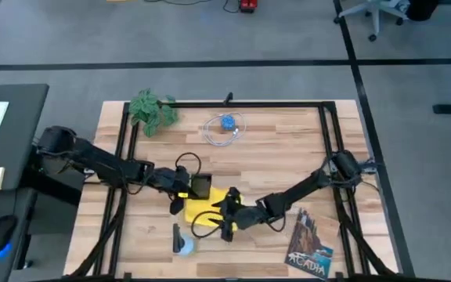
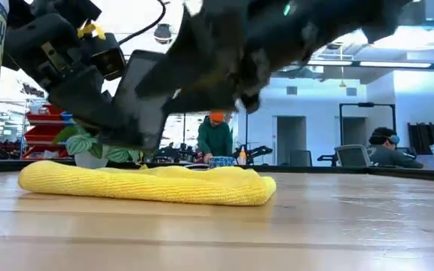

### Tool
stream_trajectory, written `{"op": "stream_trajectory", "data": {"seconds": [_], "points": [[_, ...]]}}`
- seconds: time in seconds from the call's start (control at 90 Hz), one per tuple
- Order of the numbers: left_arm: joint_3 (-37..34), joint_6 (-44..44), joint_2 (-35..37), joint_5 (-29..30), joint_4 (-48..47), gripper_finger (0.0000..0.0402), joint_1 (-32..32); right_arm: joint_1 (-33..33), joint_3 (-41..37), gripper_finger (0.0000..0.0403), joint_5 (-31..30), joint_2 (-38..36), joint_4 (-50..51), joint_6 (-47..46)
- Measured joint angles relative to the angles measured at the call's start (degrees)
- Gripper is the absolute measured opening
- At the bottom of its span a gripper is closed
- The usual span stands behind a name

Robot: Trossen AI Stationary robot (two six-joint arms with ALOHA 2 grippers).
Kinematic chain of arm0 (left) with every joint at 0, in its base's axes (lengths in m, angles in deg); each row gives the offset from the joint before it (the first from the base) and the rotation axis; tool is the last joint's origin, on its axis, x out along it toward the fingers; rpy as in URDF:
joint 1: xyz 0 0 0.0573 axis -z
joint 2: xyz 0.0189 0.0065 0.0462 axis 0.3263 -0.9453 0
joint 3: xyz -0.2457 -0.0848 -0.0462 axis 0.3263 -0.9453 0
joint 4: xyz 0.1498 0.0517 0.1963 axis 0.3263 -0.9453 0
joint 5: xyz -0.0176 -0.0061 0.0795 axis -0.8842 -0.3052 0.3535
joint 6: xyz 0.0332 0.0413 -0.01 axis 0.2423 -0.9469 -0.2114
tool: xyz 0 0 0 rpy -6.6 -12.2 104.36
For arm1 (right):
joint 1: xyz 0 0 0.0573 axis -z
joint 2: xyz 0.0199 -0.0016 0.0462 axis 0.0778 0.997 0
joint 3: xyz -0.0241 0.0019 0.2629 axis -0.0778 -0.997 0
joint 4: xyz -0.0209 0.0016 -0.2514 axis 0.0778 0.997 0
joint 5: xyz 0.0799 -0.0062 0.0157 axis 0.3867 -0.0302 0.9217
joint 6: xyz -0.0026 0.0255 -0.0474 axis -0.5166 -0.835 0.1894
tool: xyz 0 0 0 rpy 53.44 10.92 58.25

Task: Apply microfiber cloth
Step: Wipe the cellphone using a microfiber cloth

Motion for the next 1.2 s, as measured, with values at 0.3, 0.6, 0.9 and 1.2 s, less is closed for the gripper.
{"op": "stream_trajectory", "data": {"seconds": [0.3, 0.6, 0.9, 1.2], "points": [[0.03, 5.5, -0.91, -2.55, -1.31, 0.0012, -0.45, 2.36, 5.52, 0.0207, 1.65, 9.37, 1.34, 2.32], [0.02, 5.82, -0.88, -3.35, -1.24, 0.0013, -0.25, 0.57, 6.87, 0.0018, 0.07, 9.7, 14.52, -9.94], [0.02, 6.2, -0.91, -3.48, -0.73, 0.0014, 0.45, -9.3, 6.2, 0.0002, -12.87, 2.67, 37.84, -33.56], [0.02, 6.02, -1.89, -4.57, 2.17, 0.0014, 0.43, -13.3, 6.14, 0.0001, -43.61, -7.16, 35.56, -32.46]]}}
